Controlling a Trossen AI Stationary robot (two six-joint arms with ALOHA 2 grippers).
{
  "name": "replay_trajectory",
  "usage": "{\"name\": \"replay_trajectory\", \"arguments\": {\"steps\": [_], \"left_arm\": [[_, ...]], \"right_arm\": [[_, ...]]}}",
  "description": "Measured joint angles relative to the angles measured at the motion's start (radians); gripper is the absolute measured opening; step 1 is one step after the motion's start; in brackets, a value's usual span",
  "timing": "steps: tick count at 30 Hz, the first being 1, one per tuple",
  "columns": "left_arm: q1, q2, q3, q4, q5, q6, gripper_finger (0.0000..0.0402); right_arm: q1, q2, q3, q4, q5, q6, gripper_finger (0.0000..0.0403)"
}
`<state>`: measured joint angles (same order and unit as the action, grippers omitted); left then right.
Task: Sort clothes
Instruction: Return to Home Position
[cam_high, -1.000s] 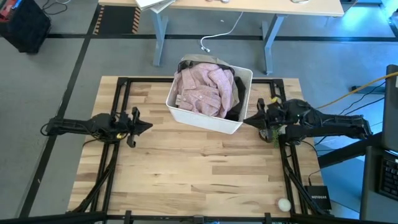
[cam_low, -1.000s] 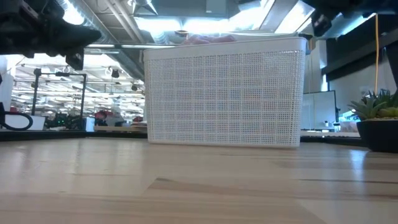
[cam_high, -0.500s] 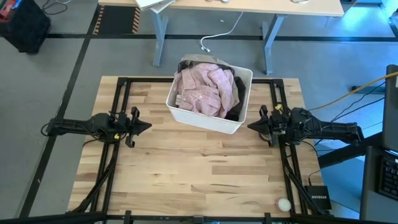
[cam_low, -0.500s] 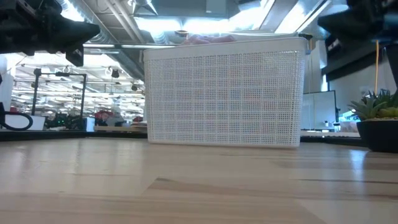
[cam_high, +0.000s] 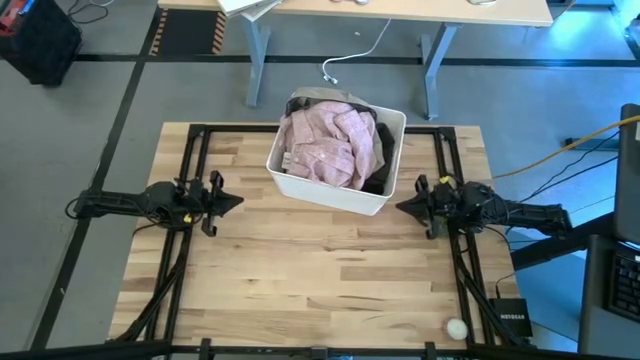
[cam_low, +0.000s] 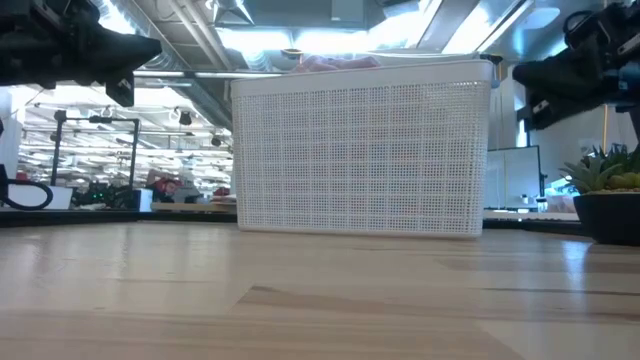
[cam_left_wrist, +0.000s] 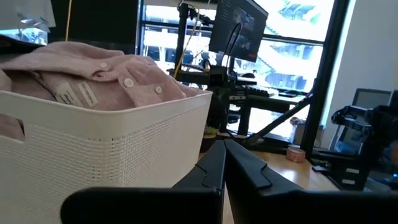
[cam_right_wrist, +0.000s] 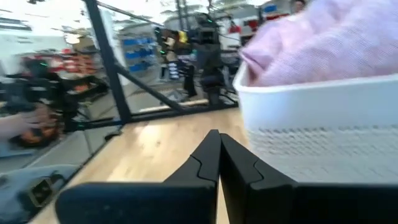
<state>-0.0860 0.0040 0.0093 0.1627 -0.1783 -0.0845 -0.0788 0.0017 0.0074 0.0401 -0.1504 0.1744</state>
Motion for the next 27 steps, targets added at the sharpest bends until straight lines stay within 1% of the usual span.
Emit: {"name": "replay_trajectory", "arguments": {"steps": [5,10,13,16,20,22,25,27], "left_arm": [[0.001,0.000,0.000,-0.031,0.000,0.022,0.0000],[0.001,0.000,0.000,-0.082,0.020,0.014,0.0000],[0.001,0.000,0.000,-0.061,0.018,0.046,0.0000],[0.001,0.000,0.000,-0.061,0.013,0.060,0.0000],[0.001,0.000,0.000,-0.113,0.011,0.056,0.0000],[0.001,0.000,0.000,-0.100,0.003,0.056,0.0000],[0.001,0.000,0.000,-0.002,-0.004,0.065,0.0000],[0.001,0.000,0.000,0.007,-0.015,0.070,0.0000]], "right_arm": [[0.000,0.000,0.000,0.011,0.021,-0.025,0.0016],[0.000,0.006,0.000,-0.016,0.092,-0.019,0.0018],[0.000,0.012,0.000,-0.029,0.129,-0.018,0.0018],[0.000,0.011,0.000,-0.026,0.141,-0.018,0.0018],[0.000,0.012,0.000,-0.027,0.141,-0.017,0.0018],[0.000,0.012,0.000,-0.027,0.141,-0.017,0.0018],[0.000,0.012,0.000,-0.027,0.141,-0.017,0.0018],[0.000,0.012,0.000,-0.027,0.141,-0.017,0.0018]]}}
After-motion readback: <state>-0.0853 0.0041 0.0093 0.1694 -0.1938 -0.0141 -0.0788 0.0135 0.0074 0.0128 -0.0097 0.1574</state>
